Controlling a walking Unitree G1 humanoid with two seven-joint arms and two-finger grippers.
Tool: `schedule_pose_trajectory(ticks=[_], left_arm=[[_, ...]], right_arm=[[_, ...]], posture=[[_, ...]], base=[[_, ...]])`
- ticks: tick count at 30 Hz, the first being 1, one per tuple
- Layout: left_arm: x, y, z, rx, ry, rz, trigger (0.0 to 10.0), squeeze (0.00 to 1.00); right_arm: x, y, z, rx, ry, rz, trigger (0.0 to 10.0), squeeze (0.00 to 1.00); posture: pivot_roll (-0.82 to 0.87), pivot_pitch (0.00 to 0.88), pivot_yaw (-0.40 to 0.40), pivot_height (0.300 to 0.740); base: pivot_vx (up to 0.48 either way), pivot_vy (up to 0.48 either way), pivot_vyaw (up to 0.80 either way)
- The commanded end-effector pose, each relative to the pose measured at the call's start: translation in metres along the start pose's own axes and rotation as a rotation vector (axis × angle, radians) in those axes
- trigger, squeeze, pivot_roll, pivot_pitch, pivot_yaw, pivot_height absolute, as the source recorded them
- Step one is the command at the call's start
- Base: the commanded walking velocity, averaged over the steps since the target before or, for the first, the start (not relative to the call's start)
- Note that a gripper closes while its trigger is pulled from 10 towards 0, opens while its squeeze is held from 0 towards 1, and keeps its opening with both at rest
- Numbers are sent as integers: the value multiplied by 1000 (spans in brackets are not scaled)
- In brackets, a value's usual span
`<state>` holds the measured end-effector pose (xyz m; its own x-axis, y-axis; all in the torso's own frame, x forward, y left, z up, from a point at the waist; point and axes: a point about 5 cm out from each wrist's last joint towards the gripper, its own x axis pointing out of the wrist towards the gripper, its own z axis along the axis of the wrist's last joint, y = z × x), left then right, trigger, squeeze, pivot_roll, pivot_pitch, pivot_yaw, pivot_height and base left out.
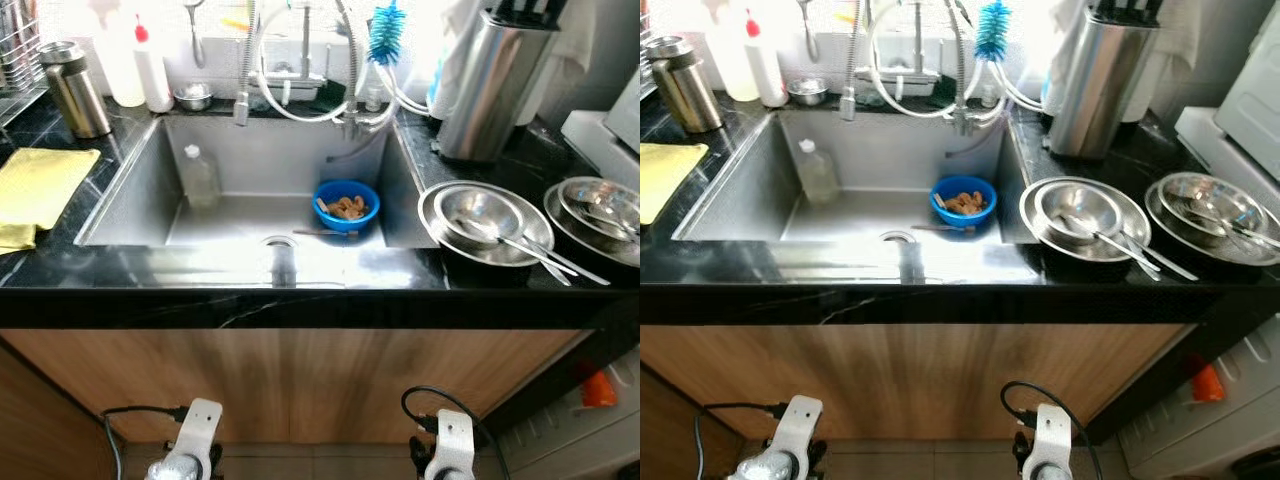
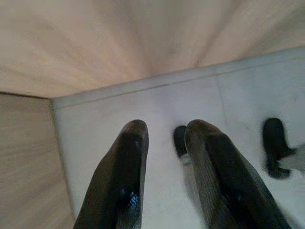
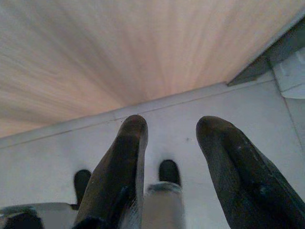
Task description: Kitchen organization
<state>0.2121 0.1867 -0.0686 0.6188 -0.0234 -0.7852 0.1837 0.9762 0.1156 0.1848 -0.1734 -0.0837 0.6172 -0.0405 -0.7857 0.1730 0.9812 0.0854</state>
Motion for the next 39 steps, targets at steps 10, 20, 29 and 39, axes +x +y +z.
schedule_pose_trajectory(ticks=[10,20,29,39], left_arm=[[-3,6,-9,24,-6,-2,10000,0],[-12,41,-10,16,-76,73,10000,0],[-23,75,-5,-1,-175,156,10000,0],[-33,77,-1,-38,-332,175,10000,0]], right_arm=[[-2,-2,-4,1,-43,-26,10000,0],[-4,1,-6,-4,-82,-26,10000,0],[-5,7,-7,-49,-111,-42,10000,0],[-17,-34,22,-157,-351,-87,10000,0]], posture=[[-45,12,-47,740],[-32,0,-23,740],[-45,0,7,740],[-47,0,-9,740]], base=[[0,0,0],[0,0,0],[0,0,0],[0,0,0]])
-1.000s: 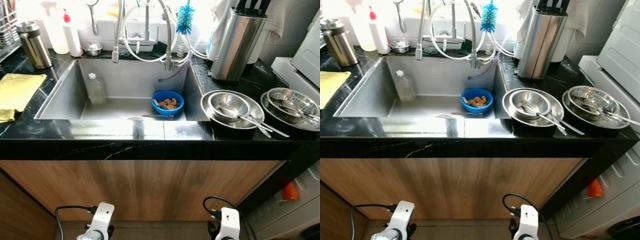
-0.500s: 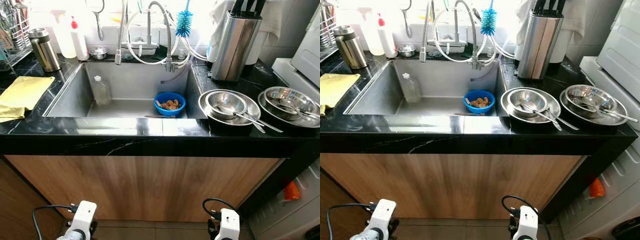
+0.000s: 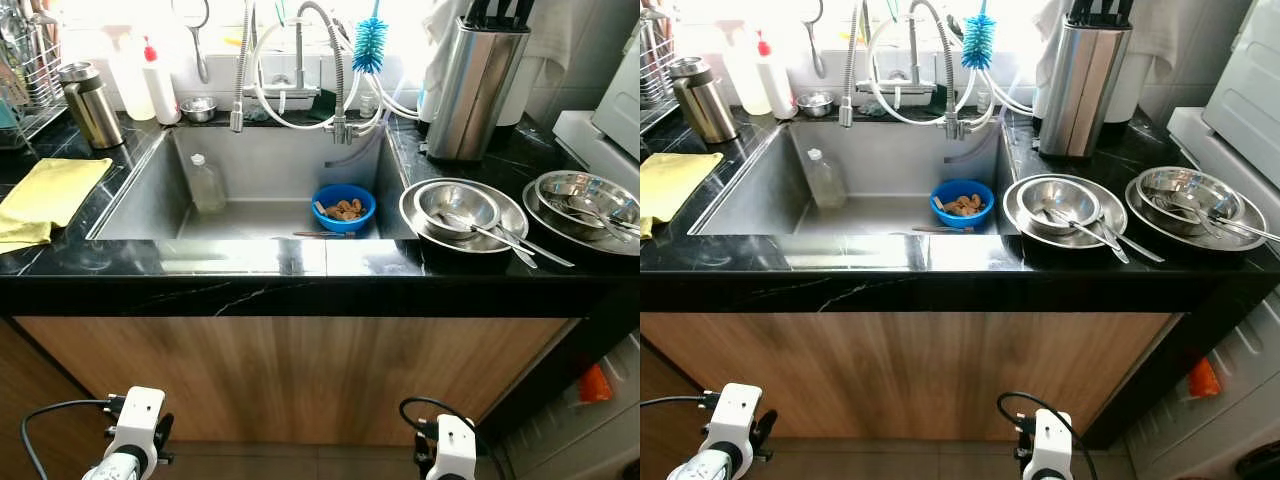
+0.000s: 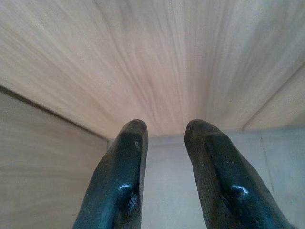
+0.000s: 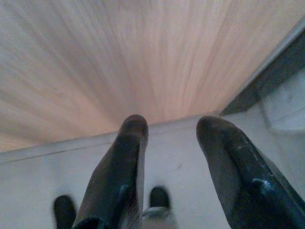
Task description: Kitchen organization
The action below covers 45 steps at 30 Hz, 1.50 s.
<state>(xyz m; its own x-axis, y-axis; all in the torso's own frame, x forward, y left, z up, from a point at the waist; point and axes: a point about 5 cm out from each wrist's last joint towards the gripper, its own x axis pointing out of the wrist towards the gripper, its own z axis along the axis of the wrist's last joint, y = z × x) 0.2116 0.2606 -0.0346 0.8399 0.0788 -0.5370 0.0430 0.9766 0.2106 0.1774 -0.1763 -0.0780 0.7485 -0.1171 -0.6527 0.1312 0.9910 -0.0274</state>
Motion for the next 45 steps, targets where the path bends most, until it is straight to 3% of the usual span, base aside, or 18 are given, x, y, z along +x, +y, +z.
schedule_pose_trajectory(ticks=[1,6,10,13,16,22,27,33,34,35,37,40,45], left_arm=[[-7,1,-4,-19,-37,8,10000,0],[-17,0,-3,-46,-125,22,10000,0],[-28,1,-1,-60,-187,48,10000,0],[-31,2,-1,-64,-198,61,10000,0],[-41,12,16,-72,-293,111,10000,0],[-60,28,44,-78,-405,187,10000,0],[-72,37,50,-82,-433,248,10000,0],[-77,37,53,-88,-424,258,10000,0],[-76,39,76,-105,-495,296,10000,0],[-76,40,113,-132,-605,340,10000,0],[-76,35,138,-157,-670,342,10000,0],[-75,32,147,-173,-692,336,10000,0],[-67,13,183,-165,-785,219,10000,0]], right_arm=[[-5,-44,27,-59,-201,-45,10000,0],[-14,-52,36,-63,-305,-51,10000,0],[-35,-43,56,-132,-411,-37,10000,0],[-40,-42,60,-138,-436,-35,10000,0],[-55,-42,75,-157,-495,-58,10000,0],[-72,-50,91,-184,-542,-90,10000,0],[-83,-47,98,-192,-549,-104,10000,0],[-91,-45,101,-194,-518,-111,10000,0],[-92,-48,113,-197,-554,-134,10000,0],[-92,-52,133,-195,-618,-171,10000,0],[-91,-53,149,-182,-652,-186,10000,0],[-91,-51,156,-178,-665,-184,10000,0],[-90,-42,179,-183,-724,-160,10000,0]], posture=[[-47,0,-11,740],[-35,0,-34,740],[-25,0,-58,740],[-25,0,-60,740],[-28,0,-65,740],[-22,0,-65,740],[-22,15,-66,740],[-22,15,-66,740],[-20,22,-78,740],[-23,18,-80,740],[-27,13,-81,740],[-25,13,-81,740],[-37,13,-76,740]], base=[[0,0,0],[0,0,0],[0,0,0],[0,0,0],[0,0,0],[0,0,0],[0,0,0],[0,0,0],[0,0,0],[0,0,0],[0,0,0],[0,0,0],[0,0,0]])
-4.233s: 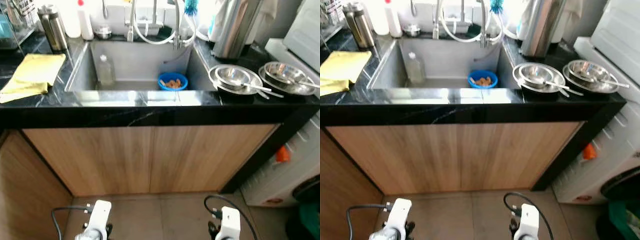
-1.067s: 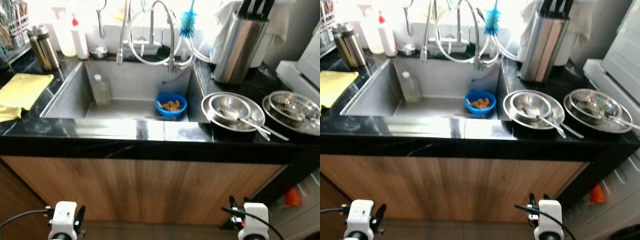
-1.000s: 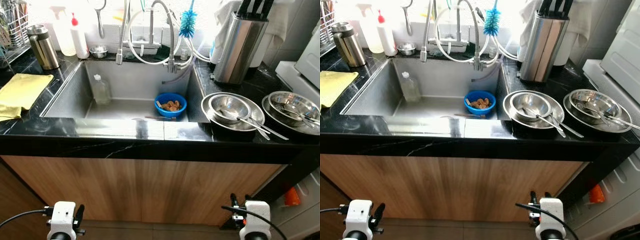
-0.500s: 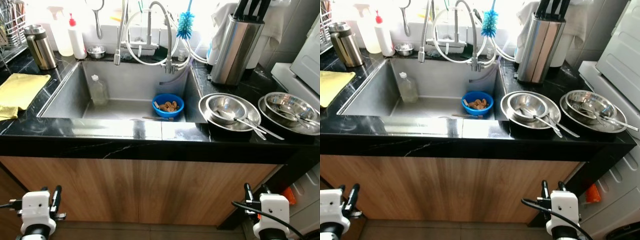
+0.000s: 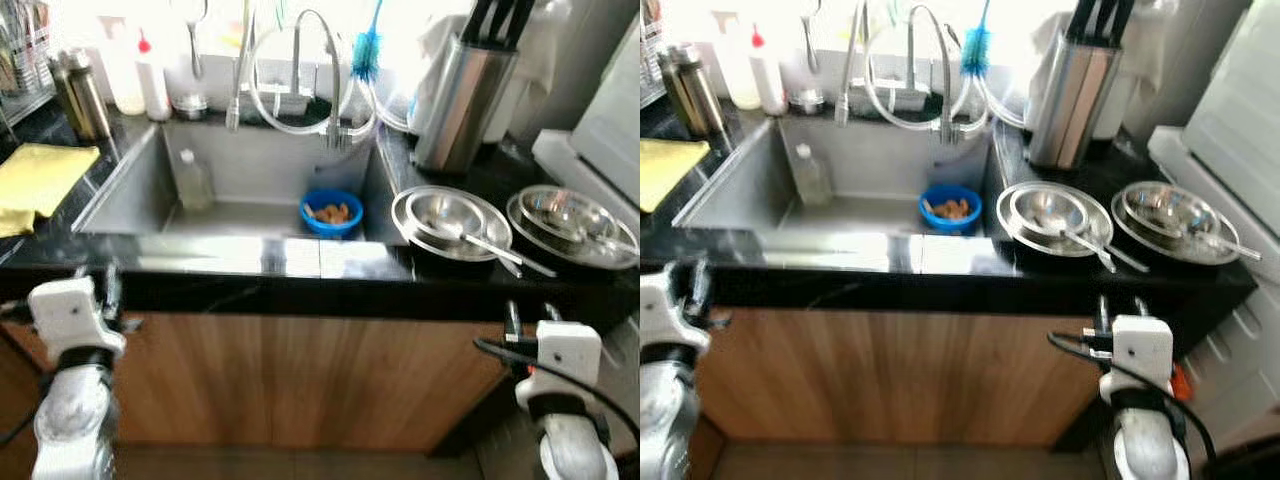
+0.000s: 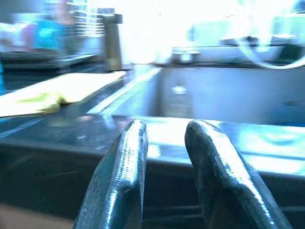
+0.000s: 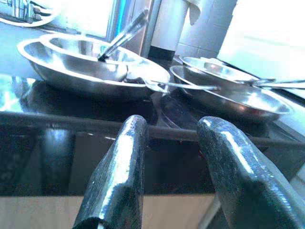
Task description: Kitchen organization
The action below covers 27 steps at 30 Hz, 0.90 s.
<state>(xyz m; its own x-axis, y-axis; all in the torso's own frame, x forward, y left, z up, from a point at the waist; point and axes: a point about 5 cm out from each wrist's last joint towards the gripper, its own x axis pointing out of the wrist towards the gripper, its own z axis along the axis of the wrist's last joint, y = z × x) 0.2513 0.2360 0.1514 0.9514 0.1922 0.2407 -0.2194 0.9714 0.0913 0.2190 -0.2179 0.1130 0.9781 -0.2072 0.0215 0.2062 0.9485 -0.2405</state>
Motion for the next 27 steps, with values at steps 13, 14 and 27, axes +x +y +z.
schedule_pose_trajectory(ticks=[13,14,27], left_arm=[[39,-72,16,-169,-49,-246,10000,0],[39,-74,17,-173,-50,-251,10000,0],[35,-90,20,-217,-10,-289,10000,0]], right_arm=[[29,11,25,30,-91,17,10000,0],[30,12,25,31,-92,20,10000,0],[34,17,29,75,-85,38,10000,1000]], posture=[[-62,0,-58,740],[-62,0,-58,740],[-75,16,-60,740]], base=[[0,0,0],[0,0,0],[0,0,0]])
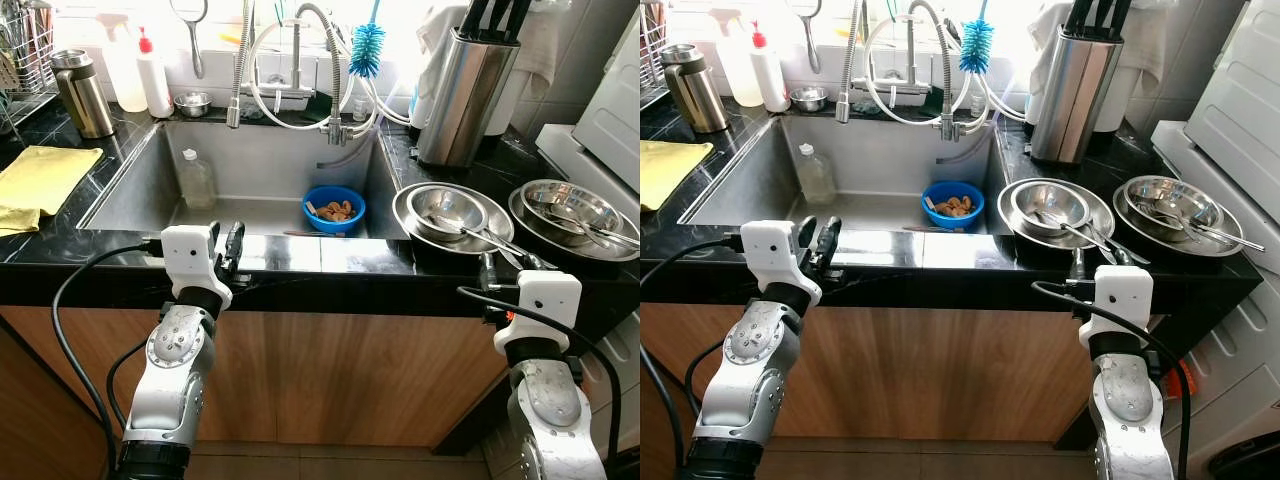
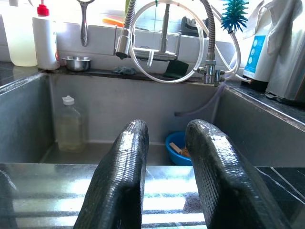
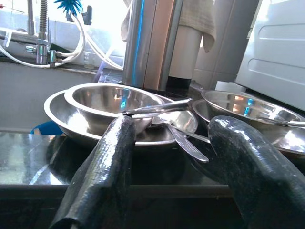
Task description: Kitchen organization
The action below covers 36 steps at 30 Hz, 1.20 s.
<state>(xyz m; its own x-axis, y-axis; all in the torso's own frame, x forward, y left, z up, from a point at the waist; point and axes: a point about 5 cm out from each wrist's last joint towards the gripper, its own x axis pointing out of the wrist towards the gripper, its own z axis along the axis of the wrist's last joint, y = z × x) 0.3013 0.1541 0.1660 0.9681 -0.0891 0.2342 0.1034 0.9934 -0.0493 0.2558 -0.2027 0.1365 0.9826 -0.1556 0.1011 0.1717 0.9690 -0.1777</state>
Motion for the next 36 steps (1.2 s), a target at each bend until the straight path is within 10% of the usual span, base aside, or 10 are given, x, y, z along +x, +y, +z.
schedule_pose_trajectory(ticks=[1,4,6,21,22,34,35,36], left_arm=[[0,-2,5,-3,-10,-7,10000,0],[4,-4,4,-7,-11,-17,10000,0],[4,-6,3,-9,-10,-21,10000,0],[9,-14,-4,36,30,-107,10000,0],[11,-12,-5,30,35,-104,10000,1000],[11,-14,-6,50,36,-95,10000,1000],[12,-13,-6,58,32,-83,10000,0],[12,-13,-6,57,30,-78,10000,0]], right_arm=[[1,0,1,9,5,4,10000,1000],[9,-1,4,-2,-4,-7,10000,965],[14,-1,6,-12,-10,-13,10000,0],[37,-4,23,-20,-72,-10,10000,0],[37,-1,21,-14,-66,-6,10000,0],[34,6,12,-1,-44,11,10000,0],[34,7,9,0,-39,15,10000,0],[35,8,9,0,-37,15,10000,0]], posture=[[-75,16,-60,740],[-80,29,-56,740],[-85,31,-50,740],[-77,23,-51,740],[-71,18,-51,740],[-69,0,-39,740],[-69,0,-39,740],[-69,0,-39,740]], base=[[0,0,0],[0,0,0],[0,0,0],[0,0,0],[0,0,0],[0,0,0],[0,0,0],[0,0,0]])
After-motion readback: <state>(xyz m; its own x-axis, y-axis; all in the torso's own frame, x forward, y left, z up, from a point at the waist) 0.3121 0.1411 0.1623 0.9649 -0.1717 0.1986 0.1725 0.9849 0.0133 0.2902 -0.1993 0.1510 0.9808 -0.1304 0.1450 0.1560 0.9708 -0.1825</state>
